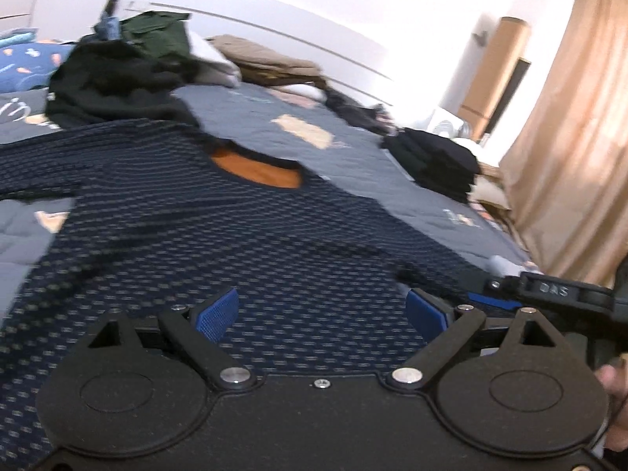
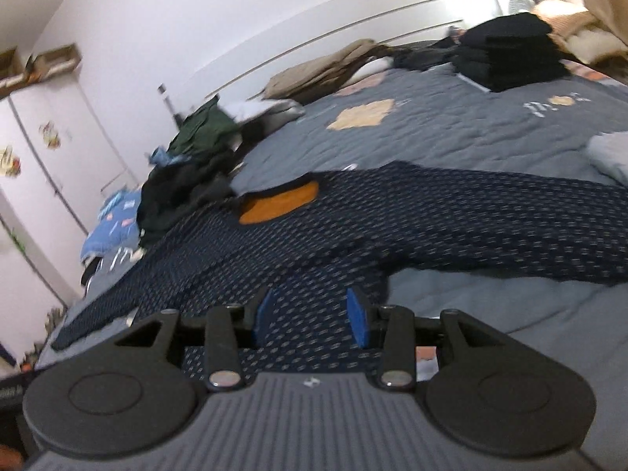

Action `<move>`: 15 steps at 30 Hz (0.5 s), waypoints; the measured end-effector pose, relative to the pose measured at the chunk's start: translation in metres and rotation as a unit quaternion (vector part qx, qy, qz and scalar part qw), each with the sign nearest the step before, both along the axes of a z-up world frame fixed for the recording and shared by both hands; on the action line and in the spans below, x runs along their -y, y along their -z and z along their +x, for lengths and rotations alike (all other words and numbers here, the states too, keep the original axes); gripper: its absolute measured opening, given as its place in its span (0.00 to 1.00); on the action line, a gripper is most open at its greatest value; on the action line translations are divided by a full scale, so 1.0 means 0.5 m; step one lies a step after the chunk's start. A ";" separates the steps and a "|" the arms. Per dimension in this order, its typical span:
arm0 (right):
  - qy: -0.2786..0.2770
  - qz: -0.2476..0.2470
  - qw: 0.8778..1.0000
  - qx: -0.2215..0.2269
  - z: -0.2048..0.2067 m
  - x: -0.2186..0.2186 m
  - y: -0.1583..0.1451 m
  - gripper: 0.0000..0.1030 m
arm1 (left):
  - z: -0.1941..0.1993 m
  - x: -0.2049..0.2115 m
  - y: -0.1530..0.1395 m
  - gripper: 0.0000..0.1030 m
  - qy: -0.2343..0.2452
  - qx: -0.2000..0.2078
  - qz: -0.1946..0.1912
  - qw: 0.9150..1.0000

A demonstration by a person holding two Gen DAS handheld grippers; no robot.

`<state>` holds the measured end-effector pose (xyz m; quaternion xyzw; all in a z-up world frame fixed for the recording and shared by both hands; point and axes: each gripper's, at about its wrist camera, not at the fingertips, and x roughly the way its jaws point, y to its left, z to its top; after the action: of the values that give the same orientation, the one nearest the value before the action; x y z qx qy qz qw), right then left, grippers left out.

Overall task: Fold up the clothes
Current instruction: 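Open the right gripper and release the straightened sleeve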

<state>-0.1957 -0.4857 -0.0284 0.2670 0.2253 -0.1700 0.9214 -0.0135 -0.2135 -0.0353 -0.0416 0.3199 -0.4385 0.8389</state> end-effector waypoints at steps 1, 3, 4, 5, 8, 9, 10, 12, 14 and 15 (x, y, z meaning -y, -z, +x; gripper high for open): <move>-0.005 -0.005 1.000 -0.008 0.012 -0.010 -0.001 0.39 | 0.006 -0.010 0.000 0.89 -0.007 0.003 0.005 1.000; -0.012 -0.015 1.000 -0.017 0.030 -0.033 -0.008 0.39 | 0.015 -0.026 0.001 0.89 -0.019 0.009 0.014 1.000; -0.015 -0.019 1.000 -0.017 0.034 -0.045 -0.012 0.39 | 0.018 -0.033 0.000 0.89 -0.024 0.011 0.017 0.999; -0.018 -0.023 0.999 -0.016 0.039 -0.056 -0.016 0.40 | 0.021 -0.040 -0.002 0.89 -0.030 0.013 0.020 0.999; -0.025 -0.038 0.999 -0.016 0.053 -0.084 -0.028 0.50 | 0.025 -0.059 -0.007 0.89 -0.043 0.018 0.022 0.999; -0.024 -0.049 0.998 -0.017 0.059 -0.094 -0.031 0.54 | 0.026 -0.066 -0.009 0.89 -0.047 0.020 0.023 0.998; -0.022 -0.062 0.998 -0.018 0.064 -0.105 -0.035 0.57 | 0.027 -0.074 -0.012 0.89 -0.051 0.022 0.023 0.998; -0.017 -0.084 0.996 -0.020 0.073 -0.124 -0.039 0.63 | 0.029 -0.087 -0.016 0.89 -0.057 0.025 0.023 0.998; -0.016 -0.103 0.994 -0.024 0.081 -0.142 -0.043 0.69 | 0.035 -0.100 -0.019 0.89 -0.063 0.026 0.023 0.997; -0.016 -0.111 0.993 -0.028 0.085 -0.151 -0.045 0.73 | 0.036 -0.105 -0.020 0.90 -0.065 0.028 0.024 0.997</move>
<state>-0.1530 -0.4104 -0.0061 0.1544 0.2354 -0.1866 0.9412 0.0042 -0.1608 -0.0254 -0.0300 0.3033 -0.3758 0.8752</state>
